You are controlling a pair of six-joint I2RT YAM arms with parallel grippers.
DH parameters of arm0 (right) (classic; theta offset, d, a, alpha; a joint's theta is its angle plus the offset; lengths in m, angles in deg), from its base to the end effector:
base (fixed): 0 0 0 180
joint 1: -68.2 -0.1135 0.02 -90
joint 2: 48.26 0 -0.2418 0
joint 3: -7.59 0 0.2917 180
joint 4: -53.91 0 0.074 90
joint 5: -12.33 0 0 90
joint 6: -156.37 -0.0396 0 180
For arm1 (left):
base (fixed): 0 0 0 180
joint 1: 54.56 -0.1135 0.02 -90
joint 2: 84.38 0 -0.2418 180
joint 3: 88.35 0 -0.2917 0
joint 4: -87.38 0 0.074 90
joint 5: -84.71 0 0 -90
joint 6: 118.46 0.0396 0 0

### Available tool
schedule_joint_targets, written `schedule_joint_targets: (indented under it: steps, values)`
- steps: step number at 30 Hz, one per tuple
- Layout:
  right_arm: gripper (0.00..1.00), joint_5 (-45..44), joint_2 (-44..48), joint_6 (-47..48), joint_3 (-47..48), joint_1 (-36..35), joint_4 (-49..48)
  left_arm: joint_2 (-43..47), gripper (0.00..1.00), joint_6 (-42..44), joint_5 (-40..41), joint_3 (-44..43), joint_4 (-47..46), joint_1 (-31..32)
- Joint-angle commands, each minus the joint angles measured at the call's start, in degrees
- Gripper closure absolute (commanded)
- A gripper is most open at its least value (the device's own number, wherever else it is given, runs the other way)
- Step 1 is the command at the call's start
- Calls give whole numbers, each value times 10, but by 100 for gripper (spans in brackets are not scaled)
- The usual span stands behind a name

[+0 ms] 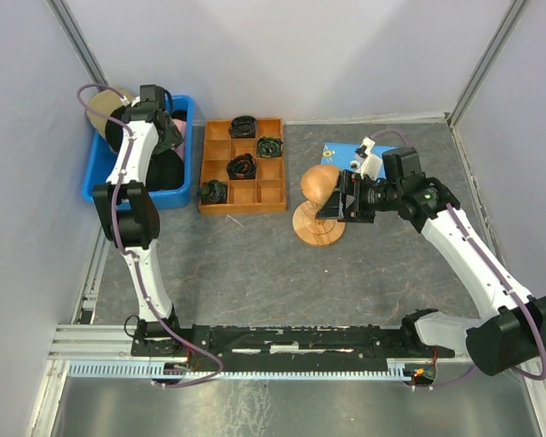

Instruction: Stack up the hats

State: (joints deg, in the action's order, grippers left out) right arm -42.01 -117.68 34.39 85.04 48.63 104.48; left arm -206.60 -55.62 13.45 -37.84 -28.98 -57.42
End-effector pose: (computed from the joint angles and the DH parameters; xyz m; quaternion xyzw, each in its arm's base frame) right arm 0.2769 0.1229 0.3088 -0.0283 0.8797 0.4190 0.2231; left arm 0.4988 0.0377 0.2621 -0.2901 0.9000 0.0923 0.3118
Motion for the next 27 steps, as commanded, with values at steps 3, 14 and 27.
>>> schedule_joint_targets:
  steps: [3, 14, 27]
  values:
    - [8, -17, 7, 35, 18, 5, 11, -31, 15, 12, 58, -52, -12, 0]
    - [7, -51, 24, 48, 19, 11, 37, -91, 70, 13, 67, -97, -4, 0]
    - [5, -69, 46, 70, 59, 10, 57, 49, 97, -93, -62, -127, 25, -1]
